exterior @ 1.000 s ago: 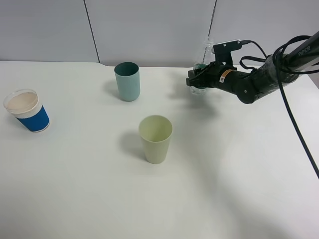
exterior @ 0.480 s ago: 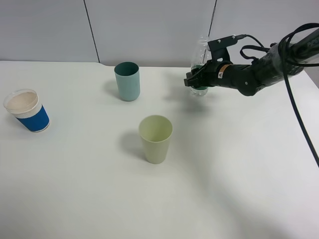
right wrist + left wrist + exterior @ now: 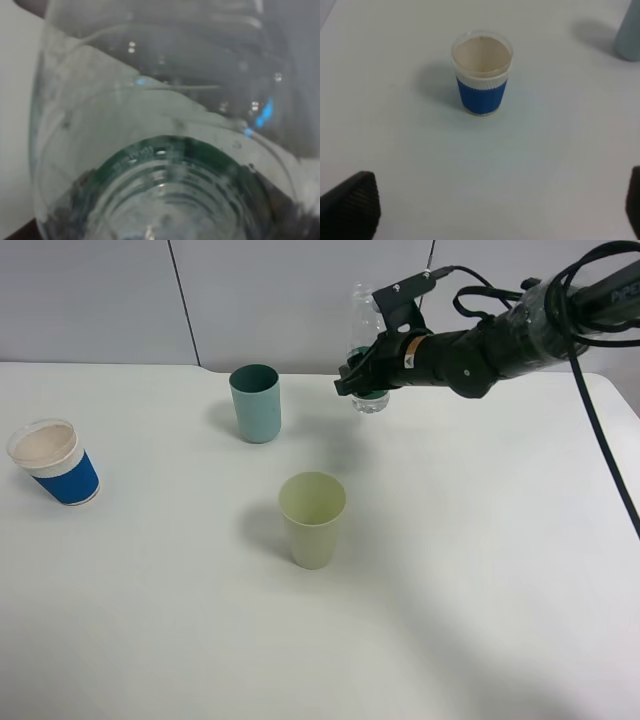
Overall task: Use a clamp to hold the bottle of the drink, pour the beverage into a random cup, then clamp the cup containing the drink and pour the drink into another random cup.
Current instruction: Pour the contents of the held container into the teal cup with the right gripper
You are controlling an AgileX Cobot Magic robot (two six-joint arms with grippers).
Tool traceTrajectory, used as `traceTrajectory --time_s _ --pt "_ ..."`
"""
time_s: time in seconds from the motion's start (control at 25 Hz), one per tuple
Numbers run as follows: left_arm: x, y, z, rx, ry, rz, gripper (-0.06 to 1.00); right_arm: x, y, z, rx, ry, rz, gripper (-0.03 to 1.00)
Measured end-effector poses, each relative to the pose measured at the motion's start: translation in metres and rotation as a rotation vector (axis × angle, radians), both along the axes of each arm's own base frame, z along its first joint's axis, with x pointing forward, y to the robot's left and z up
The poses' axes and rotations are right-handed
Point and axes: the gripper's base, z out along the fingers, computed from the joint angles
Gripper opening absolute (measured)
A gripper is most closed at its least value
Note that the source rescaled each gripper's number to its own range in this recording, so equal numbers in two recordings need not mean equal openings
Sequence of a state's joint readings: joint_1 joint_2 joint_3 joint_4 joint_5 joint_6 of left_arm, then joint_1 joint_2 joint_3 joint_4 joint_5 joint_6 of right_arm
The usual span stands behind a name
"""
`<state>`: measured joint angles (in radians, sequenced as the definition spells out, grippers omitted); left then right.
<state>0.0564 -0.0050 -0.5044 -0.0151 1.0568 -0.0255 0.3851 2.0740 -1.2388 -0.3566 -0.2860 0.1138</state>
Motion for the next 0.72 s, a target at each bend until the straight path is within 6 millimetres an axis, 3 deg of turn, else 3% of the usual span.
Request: traceTrajectory --time_s 0.4,0.72 --pt "0.0 0.0 0.0 0.0 0.0 0.0 1.0 0.015 0.056 0.054 -0.158 -0.137 0.137 0.0" --pt "0.0 0.0 0.0 0.0 0.0 0.0 1.0 0.03 0.08 0.05 -0.299 -0.121 0.136 0.0"
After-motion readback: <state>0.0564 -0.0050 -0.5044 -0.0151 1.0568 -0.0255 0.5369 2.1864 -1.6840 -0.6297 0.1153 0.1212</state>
